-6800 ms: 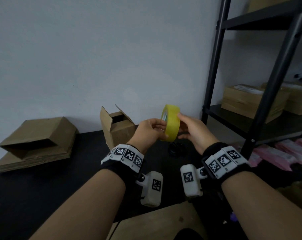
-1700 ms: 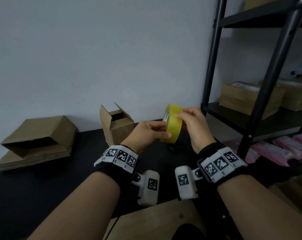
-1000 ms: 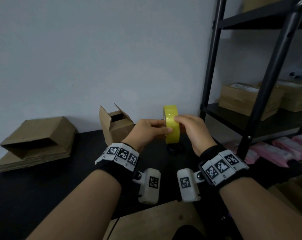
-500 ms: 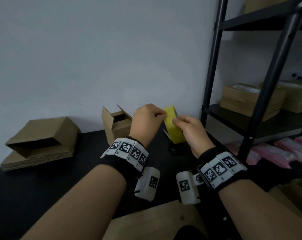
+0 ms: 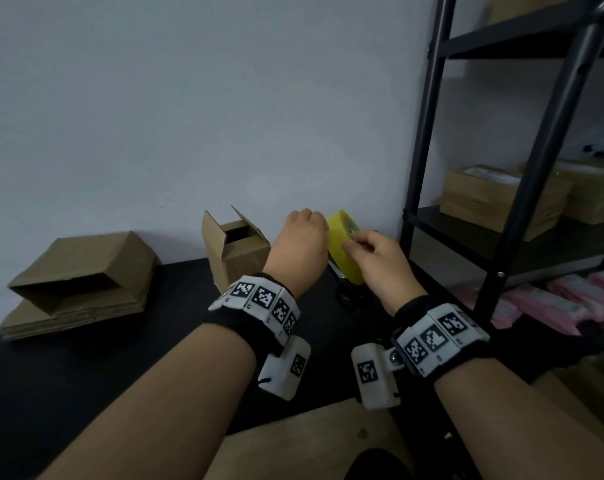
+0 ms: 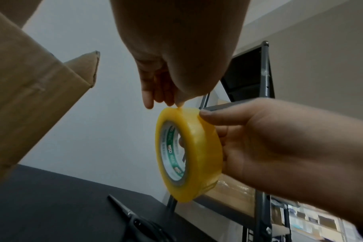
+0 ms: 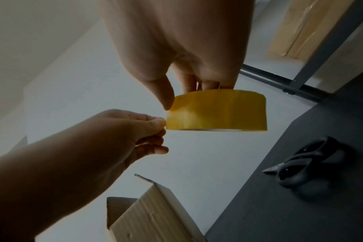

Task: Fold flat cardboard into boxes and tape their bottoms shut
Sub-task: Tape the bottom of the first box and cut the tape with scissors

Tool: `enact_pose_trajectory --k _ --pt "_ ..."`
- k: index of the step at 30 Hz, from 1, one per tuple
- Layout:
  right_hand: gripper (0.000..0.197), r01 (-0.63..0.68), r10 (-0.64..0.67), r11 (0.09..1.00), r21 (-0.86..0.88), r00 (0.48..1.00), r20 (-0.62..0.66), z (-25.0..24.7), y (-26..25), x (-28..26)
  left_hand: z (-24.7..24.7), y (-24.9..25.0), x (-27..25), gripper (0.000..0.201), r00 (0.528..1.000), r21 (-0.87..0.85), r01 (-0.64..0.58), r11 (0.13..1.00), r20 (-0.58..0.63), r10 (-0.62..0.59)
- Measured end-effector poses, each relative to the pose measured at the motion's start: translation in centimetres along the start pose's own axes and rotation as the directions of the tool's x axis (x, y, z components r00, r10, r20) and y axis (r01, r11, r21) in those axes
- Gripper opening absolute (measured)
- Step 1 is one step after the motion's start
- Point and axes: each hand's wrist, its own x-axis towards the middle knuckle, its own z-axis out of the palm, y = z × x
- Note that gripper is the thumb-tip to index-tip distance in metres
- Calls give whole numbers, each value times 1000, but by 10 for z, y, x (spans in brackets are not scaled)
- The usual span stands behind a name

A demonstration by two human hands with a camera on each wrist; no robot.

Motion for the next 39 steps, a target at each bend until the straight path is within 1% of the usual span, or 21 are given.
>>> enact_pose_trajectory --k 2,3,5,6,7,9,13,15,17,19,20,22,23,24,27,28,30,33,34,36,39 --pt "24 17 -16 999 -35 1000 8 1 2 1 -1 -3 -1 18 997 -42 56 998 57 -53" --pt "26 25 -24 998 -56 1000 15 1 2 2 -2 -5 0 20 990 -77 107 991 102 -99" --pt "28 52 -48 992 -118 998 34 1 2 2 -3 -7 3 18 978 -170 181 969 134 -159" --pt "27 66 -59 987 -149 997 46 1 3 3 -3 -9 4 17 971 -223 216 951 156 -184" --pt "24 80 -72 982 -172 996 52 1 3 3 -5 -9 7 18 955 -254 263 931 204 -214" --pt "19 101 -93 975 -197 994 52 1 1 2 -10 -12 9 19 931 -304 333 892 258 -259" --pt "41 152 -152 961 -231 988 20 4 2 1 -16 -14 12 21 894 -410 428 806 324 -309" --pt "44 168 -170 952 -257 985 13 5 3 1 -17 -17 11 18 877 -438 460 772 358 -319" --pt "44 173 -181 942 -287 984 0 5 3 1 -16 -18 8 16 866 -495 491 717 372 -335" --pt "44 174 -187 936 -307 982 -11 3 4 0 -17 -18 6 16 867 -578 497 647 342 -362" --pt "43 179 -191 930 -322 981 -8 3 4 0 -17 -18 5 16 861 -626 505 593 326 -389" --pt "39 186 -195 917 -353 981 10 3 6 -2 -18 -19 5 20 827 -713 533 456 324 -460" --pt "37 185 -193 913 -364 981 15 3 8 -2 -18 -20 4 23 811 -726 543 422 322 -489" --pt "36 181 -190 911 -371 982 14 3 9 -2 -18 -20 4 25 803 -711 553 434 315 -506" --pt "38 180 -197 912 -367 980 -9 3 13 -1 -12 -20 0 38 828 -582 552 597 297 -476" --pt "38 185 -203 914 -361 979 -11 3 13 -1 -10 -18 -2 38 836 -556 545 627 302 -459" --pt "37 193 -211 915 -355 977 -11 3 12 0 -5 -16 -4 24 846 -563 527 637 278 -455" --pt "38 202 -220 909 -365 976 -6 3 11 1 -3 -12 -4 7 856 -617 489 617 204 -475" --pt "39 199 -215 911 -361 977 -3 2 12 2 -4 -11 -3 5 859 -623 484 614 203 -470" --pt "41 177 -187 925 -335 982 1 1 12 1 -4 -7 -1 7 859 -610 490 623 214 -466" --pt "46 121 -124 968 -222 992 -3 -2 9 -1 -3 -7 2 10 850 -587 498 638 186 -493"
